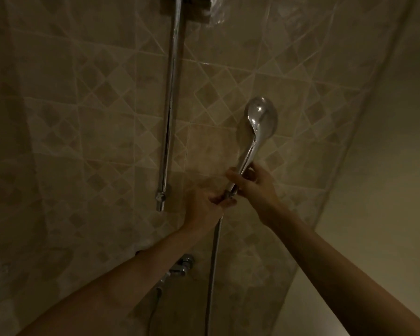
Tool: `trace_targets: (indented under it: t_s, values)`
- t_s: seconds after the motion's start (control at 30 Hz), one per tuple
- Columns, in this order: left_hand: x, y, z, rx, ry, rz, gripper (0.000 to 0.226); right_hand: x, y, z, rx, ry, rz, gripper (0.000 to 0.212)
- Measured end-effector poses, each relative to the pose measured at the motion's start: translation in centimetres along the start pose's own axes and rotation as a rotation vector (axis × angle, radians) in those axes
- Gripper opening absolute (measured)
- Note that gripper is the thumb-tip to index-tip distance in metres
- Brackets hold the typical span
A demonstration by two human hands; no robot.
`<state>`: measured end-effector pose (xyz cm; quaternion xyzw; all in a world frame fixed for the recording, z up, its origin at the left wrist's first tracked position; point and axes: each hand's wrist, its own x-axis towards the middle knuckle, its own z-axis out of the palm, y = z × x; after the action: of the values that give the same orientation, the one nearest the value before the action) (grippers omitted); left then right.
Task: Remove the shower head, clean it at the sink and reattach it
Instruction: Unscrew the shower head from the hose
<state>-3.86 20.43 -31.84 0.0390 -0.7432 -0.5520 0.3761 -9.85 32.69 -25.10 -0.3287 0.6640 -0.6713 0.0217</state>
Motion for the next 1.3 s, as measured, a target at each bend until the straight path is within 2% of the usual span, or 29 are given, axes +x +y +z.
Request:
trace_targets:
  t_s: [0.07, 0.17, 0.27, 0.47, 0.6, 0.77, 0.9, 1.03, 1.3]
  values:
    - [-0.1, -0.2, 0.2, -0.028, 0.001, 0.007, 0.027, 0.0, -0.2, 0.2, -0.017, 0.038, 0.029, 0.033]
    - [0.1, 0.1, -0.1, -0.043, -0.001, 0.028, 0.008, 0.2, -0.3, -0.4, 0.033, 0.023, 0.05, 0.028]
    - [0.1, 0.3, -0.1, -0.026, -0.004, 0.009, 0.013, -0.2, -0.1, -0.9, 0.152, -0.02, 0.058, 0.034]
    - [0.0, -0.5, 0.7, 0.002, 0.008, -0.007, 0.01, -0.1, 0.0, -0.3, -0.019, 0.077, 0.024, 0.032]
    - [0.2, -1.2, 0.7, -0.026, -0.056, 0.024, 0.011, -0.3, -0.2, -1.0, 0.115, -0.005, 0.041, 0.037]
    - [0.9, -1.8, 0.6, -0.023, -0.084, 0.083, 0.028, -0.4, -0.3, -1.1, 0.088, -0.022, -0.007, 0.029]
    - [1.4, -2.2, 0.6, -0.023, -0.102, 0.088, 0.031, -0.2, -0.3, -0.9, 0.088, -0.03, -0.021, 0.032]
    - [1.7, -3.2, 0.6, -0.027, -0.154, 0.047, 0.008, -0.1, -0.3, -1.0, 0.075, -0.051, -0.02, 0.035]
    - [2.4, -4.9, 0.4, -0.088, -0.278, -0.055, 0.033, -0.3, -0.1, -0.8, 0.02, -0.064, -0.013, 0.04]
